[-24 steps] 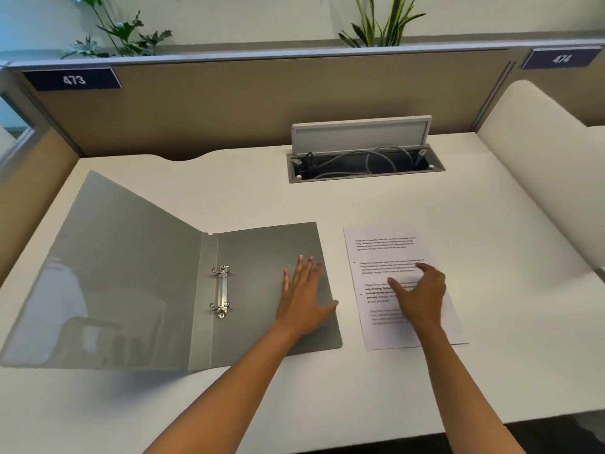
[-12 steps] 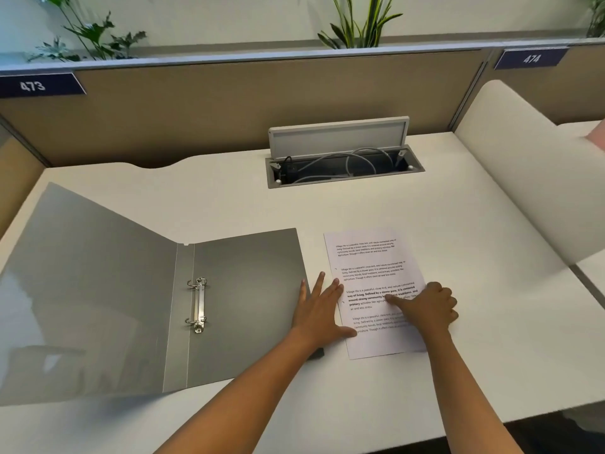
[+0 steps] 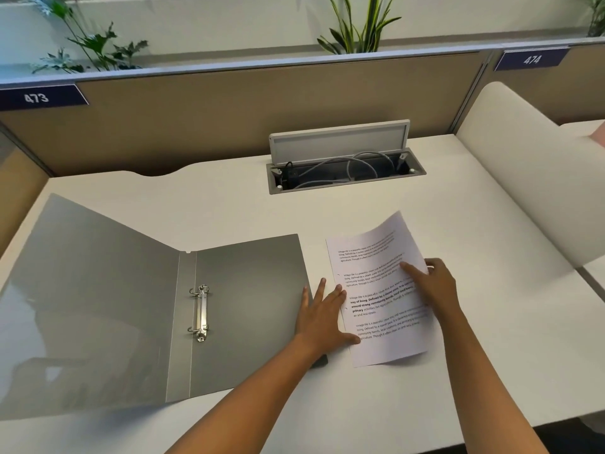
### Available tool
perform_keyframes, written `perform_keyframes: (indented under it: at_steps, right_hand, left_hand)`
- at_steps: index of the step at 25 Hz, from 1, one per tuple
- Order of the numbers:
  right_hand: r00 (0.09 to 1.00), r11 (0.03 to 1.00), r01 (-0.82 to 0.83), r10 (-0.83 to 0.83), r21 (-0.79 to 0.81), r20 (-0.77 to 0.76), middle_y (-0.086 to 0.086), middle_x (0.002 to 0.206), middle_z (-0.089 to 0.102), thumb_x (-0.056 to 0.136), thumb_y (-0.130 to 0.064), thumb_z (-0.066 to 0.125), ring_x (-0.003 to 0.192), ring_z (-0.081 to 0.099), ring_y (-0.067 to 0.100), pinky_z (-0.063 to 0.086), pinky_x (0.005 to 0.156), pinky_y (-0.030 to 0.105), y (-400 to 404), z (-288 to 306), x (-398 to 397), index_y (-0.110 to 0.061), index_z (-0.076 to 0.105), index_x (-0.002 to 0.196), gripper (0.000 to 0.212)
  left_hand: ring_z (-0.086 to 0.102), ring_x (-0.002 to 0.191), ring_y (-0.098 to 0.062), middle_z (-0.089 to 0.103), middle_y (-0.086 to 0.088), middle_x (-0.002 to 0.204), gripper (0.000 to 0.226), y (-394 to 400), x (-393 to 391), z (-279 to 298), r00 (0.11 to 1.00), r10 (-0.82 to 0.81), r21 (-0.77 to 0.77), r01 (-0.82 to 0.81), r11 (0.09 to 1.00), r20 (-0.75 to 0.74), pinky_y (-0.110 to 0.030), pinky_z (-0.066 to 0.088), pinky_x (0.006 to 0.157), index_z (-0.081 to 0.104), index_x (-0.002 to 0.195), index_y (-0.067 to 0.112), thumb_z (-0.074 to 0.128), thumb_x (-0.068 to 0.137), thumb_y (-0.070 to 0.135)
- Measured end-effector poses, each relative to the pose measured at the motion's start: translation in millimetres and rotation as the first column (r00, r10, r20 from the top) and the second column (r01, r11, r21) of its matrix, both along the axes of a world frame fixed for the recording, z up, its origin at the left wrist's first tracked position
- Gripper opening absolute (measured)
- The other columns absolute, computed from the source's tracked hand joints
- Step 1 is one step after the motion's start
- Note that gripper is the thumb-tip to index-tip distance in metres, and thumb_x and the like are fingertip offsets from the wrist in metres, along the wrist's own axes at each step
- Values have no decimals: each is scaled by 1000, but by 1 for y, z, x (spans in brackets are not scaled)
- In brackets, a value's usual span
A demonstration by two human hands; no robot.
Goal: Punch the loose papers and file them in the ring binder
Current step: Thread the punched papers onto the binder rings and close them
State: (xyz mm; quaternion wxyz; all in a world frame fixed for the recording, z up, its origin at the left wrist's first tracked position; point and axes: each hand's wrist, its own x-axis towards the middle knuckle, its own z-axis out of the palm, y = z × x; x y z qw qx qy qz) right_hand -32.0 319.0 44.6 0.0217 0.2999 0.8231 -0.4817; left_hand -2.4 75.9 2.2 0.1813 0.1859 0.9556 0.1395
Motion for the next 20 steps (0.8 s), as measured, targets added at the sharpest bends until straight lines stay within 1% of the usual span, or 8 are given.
perform_keyframes:
  at_steps: [3,6,8,10,12,13,16,20]
  right_hand:
    - [991,977,-107,120,185,-61,9,110,74,93,-21,62,84,64,25,44,74,31,6,14,0,-17,60,122,30]
    - [970,976,-151,177,156,-168,5,101,74,94,-18,62,90,68,25,45,68,25,13,18,4,-22,65,115,22]
    - [944,977,-198,211,76,-255,2,103,75,94,-19,64,93,71,23,51,73,25,17,22,11,-23,67,113,19]
    - [925,970,-229,189,-85,-329,3,102,77,95,-18,64,87,73,24,57,76,34,15,25,18,-23,67,111,17]
    - [919,945,-230,131,-234,-373,7,102,77,95,-15,64,80,73,24,59,75,38,10,27,23,-18,67,111,16]
    - [917,932,-222,99,-287,-388,9,104,76,95,-14,63,80,72,24,60,76,39,7,26,25,-16,67,112,17]
    - [907,907,-186,10,-379,-421,16,109,73,94,-14,65,83,70,26,60,80,45,1,27,28,-9,65,112,18]
    - [864,909,-180,-36,-375,-502,8,107,74,89,-11,70,86,74,20,62,73,37,-8,44,25,-7,65,114,26]
  left_hand:
    - [-15,153,-20,6,6,168,110,1,1,1,1000,10,28,-10,1000,6,-53,-14,121,11,159,20,63,76,71]
    - [-8,154,-18,7,1,167,120,5,0,5,986,152,240,-165,957,72,-46,-2,124,6,158,15,73,72,65]
    - [16,150,-21,20,-2,161,127,8,-8,11,887,392,501,-462,732,246,-39,17,123,11,156,15,82,63,63]
    - [40,137,-22,37,-2,149,124,9,-21,24,718,517,617,-683,391,467,-43,37,115,20,151,20,87,55,62]
    - [63,116,-23,58,-5,133,101,8,-35,41,623,395,632,-765,128,675,-43,53,100,38,140,13,90,60,50]
    - [70,105,-24,68,-7,124,82,8,-41,49,614,300,625,-777,68,730,-43,57,92,51,131,11,89,66,43]
    - [75,93,-23,77,-5,106,37,12,-50,71,665,211,657,-745,115,717,-42,61,84,70,111,18,83,78,29]
    - [76,87,-22,79,1,93,13,22,-51,95,770,238,761,-631,148,592,-36,62,75,73,96,26,78,84,27]
